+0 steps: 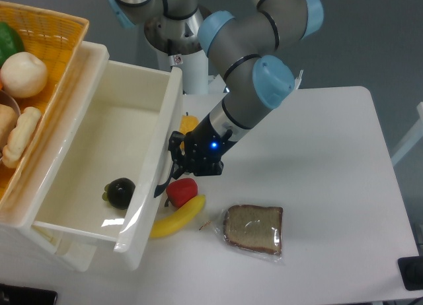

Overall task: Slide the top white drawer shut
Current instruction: 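Lower the gripper against the drawer front beside its black handle, then push the drawer front into the cabinet with the gripper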

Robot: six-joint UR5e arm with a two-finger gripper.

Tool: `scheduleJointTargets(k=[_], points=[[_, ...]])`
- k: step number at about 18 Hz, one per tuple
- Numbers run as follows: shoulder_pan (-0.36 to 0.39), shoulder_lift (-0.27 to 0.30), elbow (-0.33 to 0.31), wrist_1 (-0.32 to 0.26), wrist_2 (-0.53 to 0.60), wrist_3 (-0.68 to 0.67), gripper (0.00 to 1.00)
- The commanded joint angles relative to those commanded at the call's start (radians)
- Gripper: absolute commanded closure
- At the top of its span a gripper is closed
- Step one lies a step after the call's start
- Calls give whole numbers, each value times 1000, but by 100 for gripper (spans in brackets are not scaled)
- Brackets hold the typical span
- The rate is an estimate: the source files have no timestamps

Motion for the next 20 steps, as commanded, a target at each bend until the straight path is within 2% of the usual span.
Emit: scheduleJointTargets(k=[20], points=[[-123, 12, -6, -9, -17, -87, 100]])
